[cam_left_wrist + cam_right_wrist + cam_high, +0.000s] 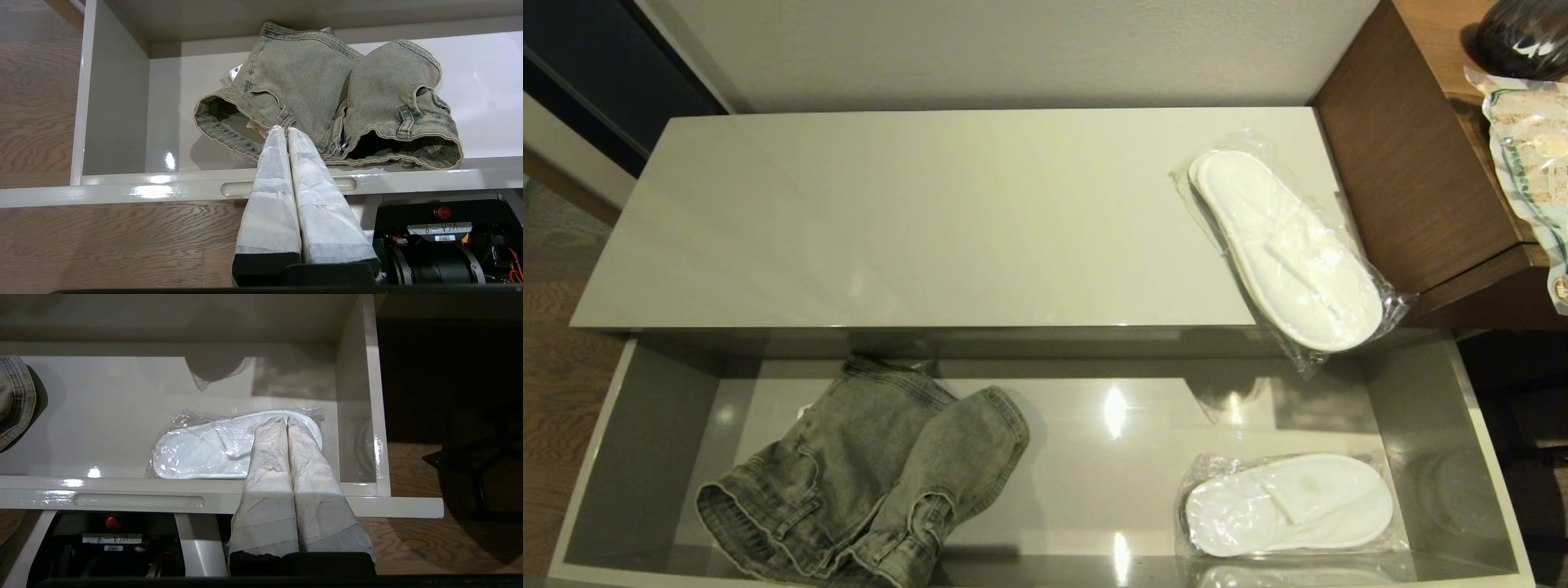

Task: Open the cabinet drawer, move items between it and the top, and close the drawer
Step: Close the drawer

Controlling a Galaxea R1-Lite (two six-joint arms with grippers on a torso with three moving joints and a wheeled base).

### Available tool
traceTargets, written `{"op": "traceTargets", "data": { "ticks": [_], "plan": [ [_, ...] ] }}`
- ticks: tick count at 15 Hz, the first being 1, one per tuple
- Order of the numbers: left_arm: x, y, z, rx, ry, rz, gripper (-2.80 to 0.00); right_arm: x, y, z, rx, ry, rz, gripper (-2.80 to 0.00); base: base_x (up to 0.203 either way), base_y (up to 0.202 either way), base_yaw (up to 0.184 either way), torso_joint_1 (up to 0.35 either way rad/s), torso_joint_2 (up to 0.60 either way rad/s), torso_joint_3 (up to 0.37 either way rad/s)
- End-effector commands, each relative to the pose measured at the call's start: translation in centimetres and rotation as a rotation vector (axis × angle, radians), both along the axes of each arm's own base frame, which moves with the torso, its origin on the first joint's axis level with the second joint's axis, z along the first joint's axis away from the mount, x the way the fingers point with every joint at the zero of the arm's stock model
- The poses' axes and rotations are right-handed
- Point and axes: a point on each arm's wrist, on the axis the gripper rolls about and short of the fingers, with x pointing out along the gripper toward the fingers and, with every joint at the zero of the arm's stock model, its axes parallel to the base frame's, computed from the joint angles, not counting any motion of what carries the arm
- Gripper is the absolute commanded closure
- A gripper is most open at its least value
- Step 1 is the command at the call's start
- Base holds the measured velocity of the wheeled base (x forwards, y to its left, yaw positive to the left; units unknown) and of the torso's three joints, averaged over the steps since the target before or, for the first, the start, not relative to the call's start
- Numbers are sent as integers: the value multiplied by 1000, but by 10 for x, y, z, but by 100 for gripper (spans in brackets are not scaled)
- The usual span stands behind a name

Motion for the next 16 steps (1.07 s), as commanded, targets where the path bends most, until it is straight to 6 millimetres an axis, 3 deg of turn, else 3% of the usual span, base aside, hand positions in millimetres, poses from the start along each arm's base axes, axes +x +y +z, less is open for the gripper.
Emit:
{"op": "traceTargets", "data": {
  "ticks": [1,16],
  "plan": [
    [0,0,0,0,0,0,0,0,0,0,-1,3,0,0,0,0,0,0,0,0],
    [0,0,0,0,-2,0,0,0,0,0,-2,3,0,0,0,0,0,0,0,0]
  ]
}}
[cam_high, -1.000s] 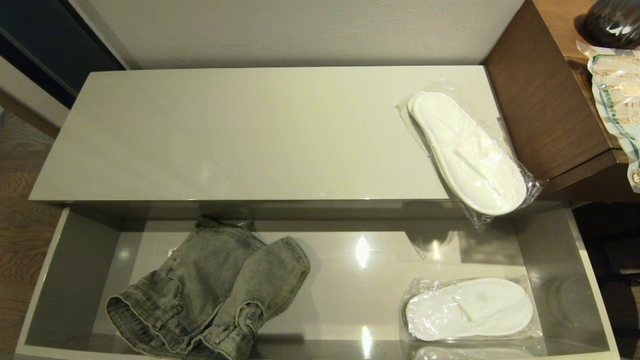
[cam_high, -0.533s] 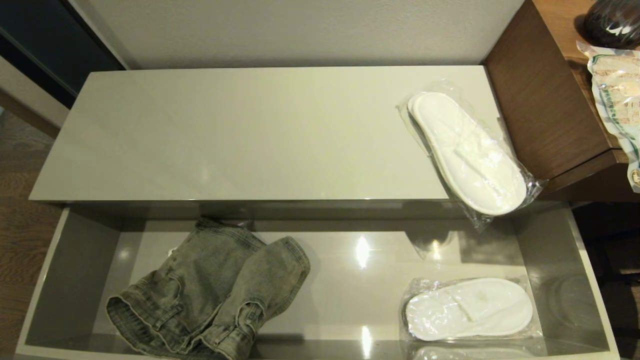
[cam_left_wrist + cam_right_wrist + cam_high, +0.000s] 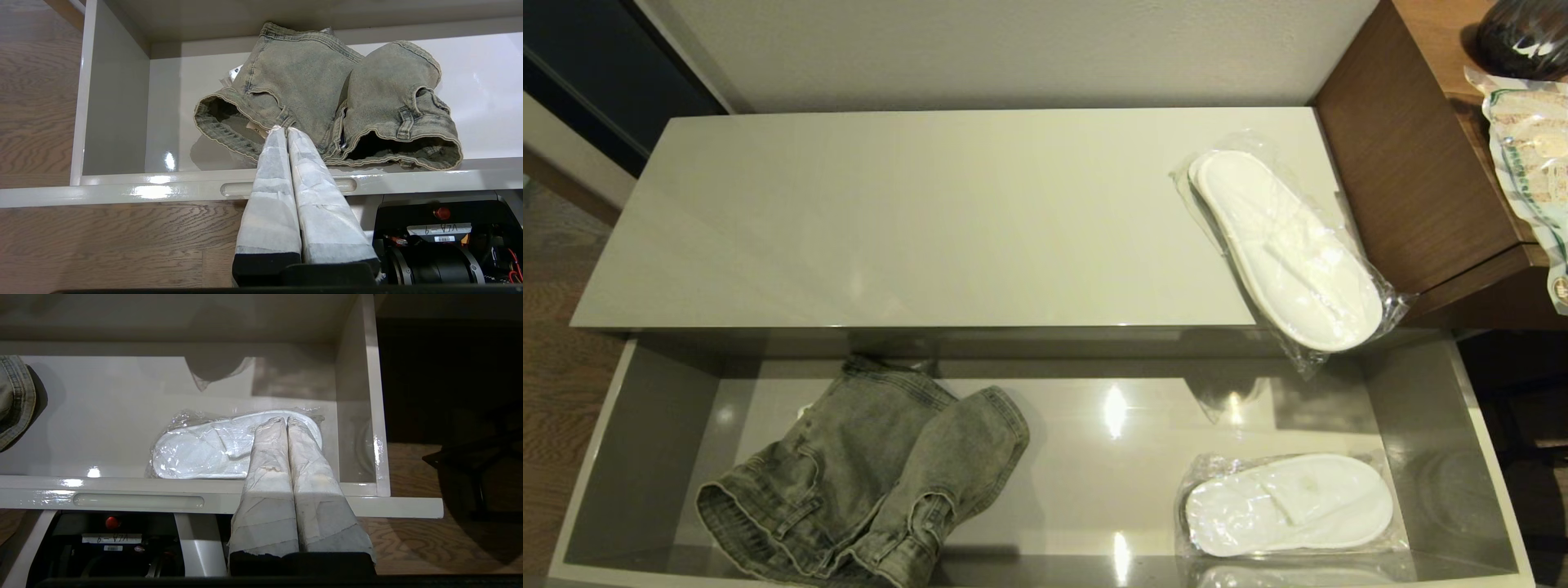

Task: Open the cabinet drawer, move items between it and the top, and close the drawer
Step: Close the drawer

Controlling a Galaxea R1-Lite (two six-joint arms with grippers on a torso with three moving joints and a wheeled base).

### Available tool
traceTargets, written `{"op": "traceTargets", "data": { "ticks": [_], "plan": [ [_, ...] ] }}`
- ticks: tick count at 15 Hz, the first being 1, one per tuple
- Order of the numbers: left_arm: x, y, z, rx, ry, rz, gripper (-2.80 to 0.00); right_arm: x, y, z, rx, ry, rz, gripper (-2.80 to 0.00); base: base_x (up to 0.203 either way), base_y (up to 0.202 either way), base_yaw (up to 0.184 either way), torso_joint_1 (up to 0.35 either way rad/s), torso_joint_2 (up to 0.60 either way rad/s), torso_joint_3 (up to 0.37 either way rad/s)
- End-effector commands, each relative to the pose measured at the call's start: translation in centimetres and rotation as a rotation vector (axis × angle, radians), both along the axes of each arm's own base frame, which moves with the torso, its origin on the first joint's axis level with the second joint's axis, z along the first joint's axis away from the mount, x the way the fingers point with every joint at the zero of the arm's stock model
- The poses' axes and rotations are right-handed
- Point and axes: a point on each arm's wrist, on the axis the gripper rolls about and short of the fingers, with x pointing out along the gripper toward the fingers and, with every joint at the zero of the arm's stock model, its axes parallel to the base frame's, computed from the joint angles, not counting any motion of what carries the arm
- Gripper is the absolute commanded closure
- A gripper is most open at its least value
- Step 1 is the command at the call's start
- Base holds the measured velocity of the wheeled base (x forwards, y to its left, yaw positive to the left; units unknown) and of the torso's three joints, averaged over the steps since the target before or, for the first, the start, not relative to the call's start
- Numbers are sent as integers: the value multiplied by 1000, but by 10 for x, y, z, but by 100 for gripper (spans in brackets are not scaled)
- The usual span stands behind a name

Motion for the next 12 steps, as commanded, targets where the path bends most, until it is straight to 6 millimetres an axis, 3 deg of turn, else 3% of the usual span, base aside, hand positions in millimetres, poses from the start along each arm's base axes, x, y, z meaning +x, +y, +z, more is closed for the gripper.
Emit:
{"op": "traceTargets", "data": {
  "ticks": [1,12],
  "plan": [
    [0,0,0,1,0,1,0,0,0,0,-1,3,0,0,0,0,0,0,0,0],
    [0,0,0,-2,-1,1,0,0,0,0,-1,1,0,0,0,0,0,0,0,0]
  ]
}}
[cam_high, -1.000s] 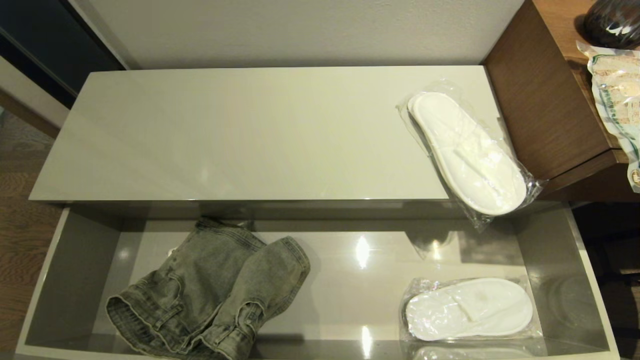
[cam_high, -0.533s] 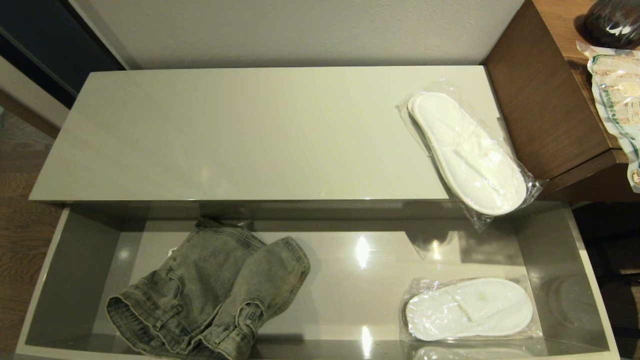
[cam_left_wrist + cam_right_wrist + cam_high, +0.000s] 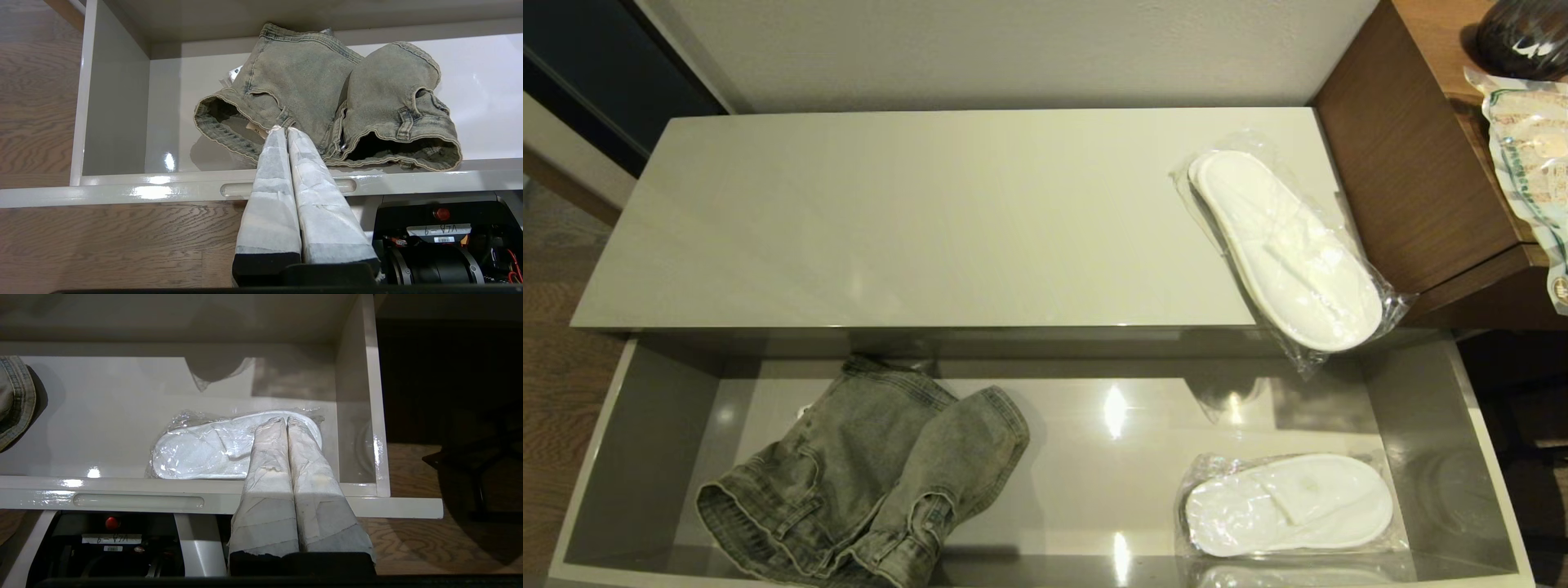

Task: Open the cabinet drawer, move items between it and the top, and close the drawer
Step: Close the drawer

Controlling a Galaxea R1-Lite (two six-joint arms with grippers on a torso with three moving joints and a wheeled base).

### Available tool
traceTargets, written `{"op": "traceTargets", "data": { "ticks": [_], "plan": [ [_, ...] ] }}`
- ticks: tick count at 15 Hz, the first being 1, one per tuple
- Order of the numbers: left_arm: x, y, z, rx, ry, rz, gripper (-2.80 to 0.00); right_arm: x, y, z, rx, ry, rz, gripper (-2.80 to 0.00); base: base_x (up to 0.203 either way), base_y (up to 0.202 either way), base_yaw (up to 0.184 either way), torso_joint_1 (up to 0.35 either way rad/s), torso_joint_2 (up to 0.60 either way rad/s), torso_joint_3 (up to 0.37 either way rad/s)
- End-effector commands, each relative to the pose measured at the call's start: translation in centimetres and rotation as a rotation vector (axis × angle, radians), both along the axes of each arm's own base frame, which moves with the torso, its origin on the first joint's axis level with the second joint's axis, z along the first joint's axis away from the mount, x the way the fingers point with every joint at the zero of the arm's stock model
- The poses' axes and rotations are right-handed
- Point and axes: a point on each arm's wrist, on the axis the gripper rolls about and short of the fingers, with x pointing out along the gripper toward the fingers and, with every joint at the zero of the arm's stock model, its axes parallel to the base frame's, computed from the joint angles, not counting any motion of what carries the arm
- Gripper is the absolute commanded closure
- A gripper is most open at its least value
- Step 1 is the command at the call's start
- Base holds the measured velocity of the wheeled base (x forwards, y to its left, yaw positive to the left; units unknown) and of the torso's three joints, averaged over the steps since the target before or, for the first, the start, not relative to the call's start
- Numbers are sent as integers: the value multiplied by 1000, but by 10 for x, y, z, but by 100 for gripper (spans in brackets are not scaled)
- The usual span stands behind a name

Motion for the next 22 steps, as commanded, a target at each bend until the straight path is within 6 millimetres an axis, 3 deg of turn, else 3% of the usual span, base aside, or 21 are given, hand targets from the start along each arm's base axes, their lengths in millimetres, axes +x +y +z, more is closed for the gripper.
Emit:
{"op": "traceTargets", "data": {
  "ticks": [1,3,4,6,7,10,12,14,16,18,22],
  "plan": [
    [0,0,0,0,0,0,0,0,0,0,-1,2,0,0,0,0,0,0,0,0],
    [0,0,1,6,-2,2,0,0,0,-1,2,4,0,0,0,0,0,0,0,0],
    [-3,0,11,18,-21,4,0,0,0,-1,2,4,0,0,0,0,0,0,0,0],
    [-3,0,49,-13,-15,17,0,0,0,-1,2,4,0,0,0,0,0,0,0,0],
    [0,0,78,-76,-14,24,0,0,0,-1,2,4,0,0,0,0,0,0,0,0],
    [26,0,154,-268,72,18,0,0,0,-1,2,4,0,0,0,0,0,0,0,0],
    [37,-2,159,-355,326,-49,0,0,0,-1,2,4,0,0,0,0,0,0,0,0],
    [39,-3,159,-375,364,-73,0,0,0,-1,2,4,0,0,0,0,0,0,0,0],
    [44,-7,128,-406,679,-221,0,0,0,-1,2,4,0,0,0,0,0,0,0,0],
    [47,-9,102,-414,887,-253,0,0,0,0,1,3,-1,0,0,0,0,0,0,0],
    [45,-8,91,-361,954,-229,0,0,0,0,4,3,-1,0,0,0,0,0,0,0]
  ]
}}
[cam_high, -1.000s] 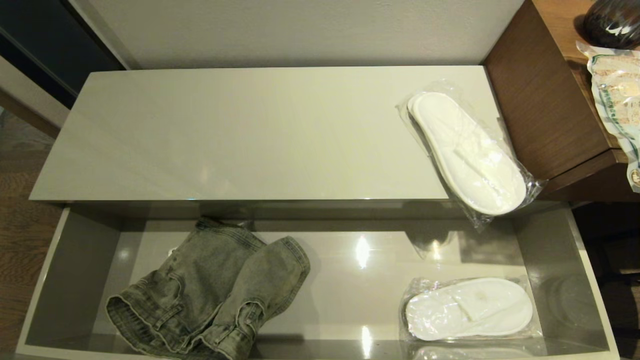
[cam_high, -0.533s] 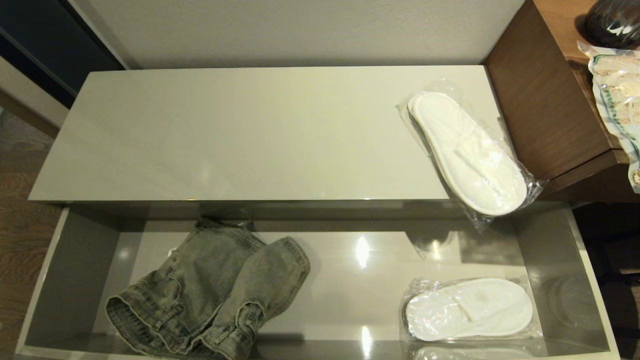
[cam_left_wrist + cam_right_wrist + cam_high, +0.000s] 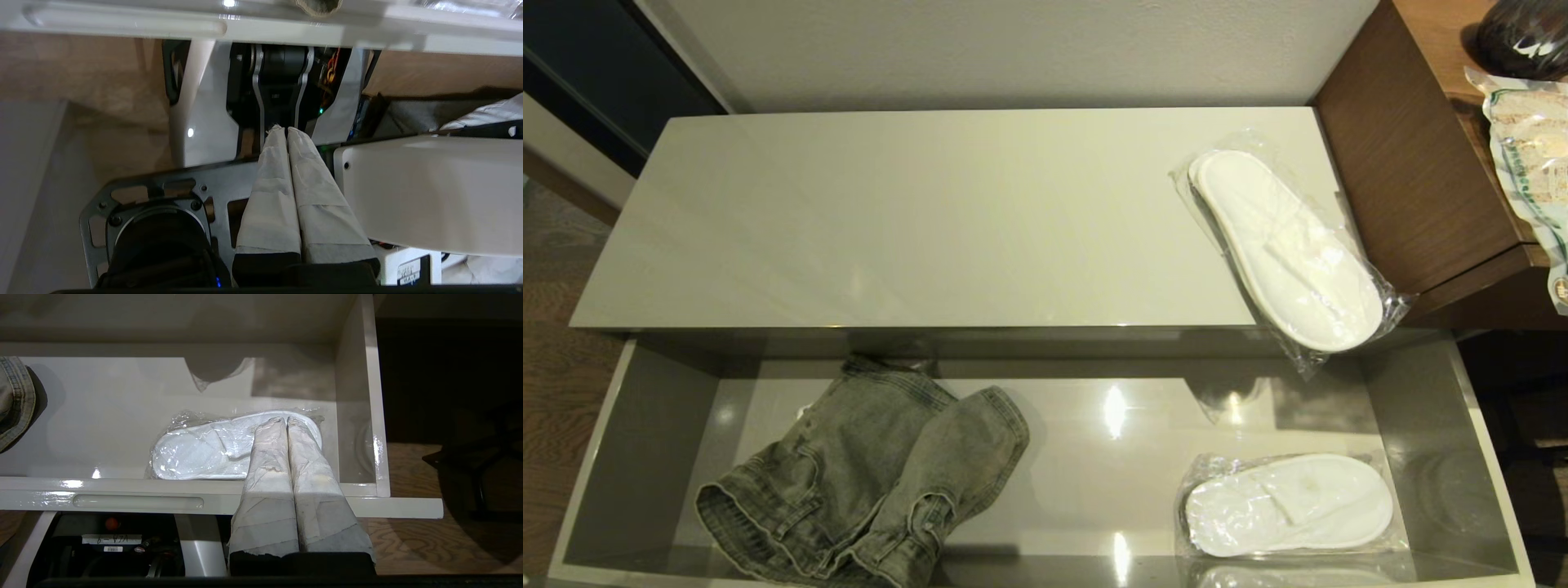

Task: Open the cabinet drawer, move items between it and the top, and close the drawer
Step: Close the drawer

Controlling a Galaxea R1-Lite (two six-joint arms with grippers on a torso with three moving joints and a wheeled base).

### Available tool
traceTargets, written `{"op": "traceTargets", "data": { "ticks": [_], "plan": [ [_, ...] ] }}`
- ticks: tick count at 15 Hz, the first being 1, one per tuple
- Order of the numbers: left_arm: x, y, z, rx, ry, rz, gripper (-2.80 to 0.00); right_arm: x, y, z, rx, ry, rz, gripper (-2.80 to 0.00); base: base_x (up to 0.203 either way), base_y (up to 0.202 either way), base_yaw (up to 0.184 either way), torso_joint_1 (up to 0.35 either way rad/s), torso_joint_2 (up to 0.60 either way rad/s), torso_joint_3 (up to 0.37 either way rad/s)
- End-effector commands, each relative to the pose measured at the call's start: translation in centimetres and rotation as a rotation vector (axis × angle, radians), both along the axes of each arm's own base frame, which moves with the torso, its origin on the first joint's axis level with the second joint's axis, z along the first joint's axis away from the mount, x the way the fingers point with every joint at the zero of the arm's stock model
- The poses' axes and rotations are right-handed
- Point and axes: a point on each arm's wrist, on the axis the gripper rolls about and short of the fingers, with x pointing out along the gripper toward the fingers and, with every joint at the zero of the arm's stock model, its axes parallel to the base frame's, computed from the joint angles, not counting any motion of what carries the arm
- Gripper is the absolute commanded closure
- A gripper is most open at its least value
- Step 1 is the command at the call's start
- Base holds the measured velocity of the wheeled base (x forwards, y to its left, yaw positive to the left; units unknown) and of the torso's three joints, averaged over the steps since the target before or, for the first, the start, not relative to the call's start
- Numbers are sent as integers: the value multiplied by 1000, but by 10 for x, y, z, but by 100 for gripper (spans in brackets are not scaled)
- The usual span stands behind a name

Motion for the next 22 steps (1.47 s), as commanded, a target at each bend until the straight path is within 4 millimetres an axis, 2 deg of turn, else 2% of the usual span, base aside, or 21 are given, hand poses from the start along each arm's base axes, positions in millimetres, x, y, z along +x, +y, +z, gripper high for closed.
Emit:
{"op": "traceTargets", "data": {
  "ticks": [1,2,4,7,11,13,17,20,22],
  "plan": [
    [-3,1,-17,67,78,-48,0,0,0,0,1,3,0,0,0,0,0,0,0,0],
    [-6,1,-33,112,132,-86,0,0,0,0,1,3,0,0,0,0,0,0,0,0],
    [-6,1,-45,154,132,-120,0,0,0,0,1,3,0,0,0,0,0,0,0,0],
    [-1,1,-49,156,106,-117,0,0,0,0,1,3,2,0,0,0,0,0,0,0],
    [24,1,-65,142,156,-111,0,0,0,0,1,3,0,0,0,0,0,0,0,0],
    [26,1,-65,138,155,-105,0,0,0,0,1,3,0,0,0,0,0,0,0,0],
    [65,-5,-76,59,261,-11,0,0,0,0,1,3,0,0,0,0,0,0,0,0],
    [79,-20,-76,31,299,-11,0,0,0,0,1,3,0,0,0,0,0,0,0,0],
    [96,-25,-79,53,362,68,0,0,0,0,1,3,0,0,0,0,0,0,0,0]
  ]
}}
